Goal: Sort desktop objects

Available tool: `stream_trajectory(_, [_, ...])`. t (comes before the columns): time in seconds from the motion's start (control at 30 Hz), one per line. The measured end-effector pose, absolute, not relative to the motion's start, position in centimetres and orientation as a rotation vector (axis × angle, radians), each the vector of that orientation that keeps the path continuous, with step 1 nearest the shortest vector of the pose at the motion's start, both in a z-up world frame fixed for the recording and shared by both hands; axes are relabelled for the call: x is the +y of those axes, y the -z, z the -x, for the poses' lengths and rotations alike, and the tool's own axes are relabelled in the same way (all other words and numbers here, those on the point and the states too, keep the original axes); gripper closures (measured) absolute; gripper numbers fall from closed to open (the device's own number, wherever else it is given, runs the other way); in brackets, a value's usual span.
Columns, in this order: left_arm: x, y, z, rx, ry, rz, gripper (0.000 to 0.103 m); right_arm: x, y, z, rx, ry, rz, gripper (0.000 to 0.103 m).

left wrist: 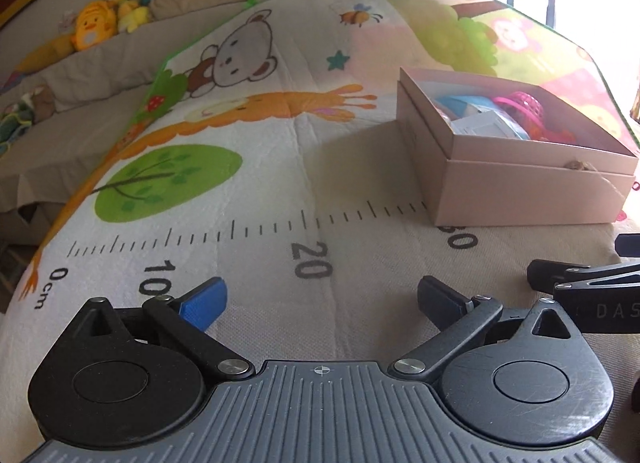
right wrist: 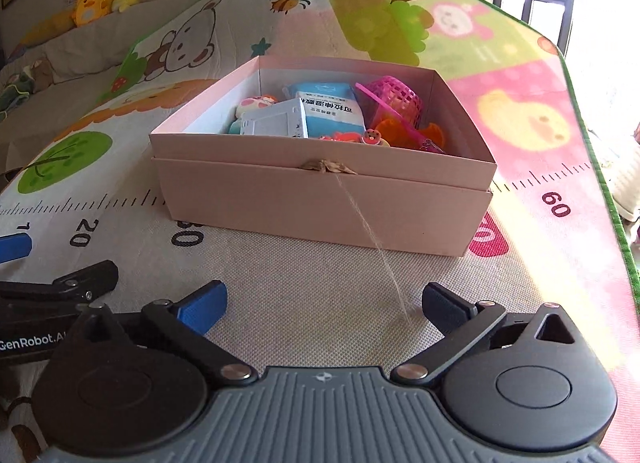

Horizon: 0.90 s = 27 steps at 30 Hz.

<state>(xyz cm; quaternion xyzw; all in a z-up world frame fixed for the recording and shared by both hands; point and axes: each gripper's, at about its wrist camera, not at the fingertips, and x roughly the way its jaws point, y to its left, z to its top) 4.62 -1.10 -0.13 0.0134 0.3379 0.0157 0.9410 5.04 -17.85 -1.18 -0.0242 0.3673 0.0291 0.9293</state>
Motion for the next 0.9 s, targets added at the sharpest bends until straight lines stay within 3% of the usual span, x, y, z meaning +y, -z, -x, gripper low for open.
stream_trajectory(0.9, [-0.8,0.3,-4.8,0.691,-0.030,0.001,0.000,-17.4,1.7,-6.6,0.695,-0.048,0.031,0.000])
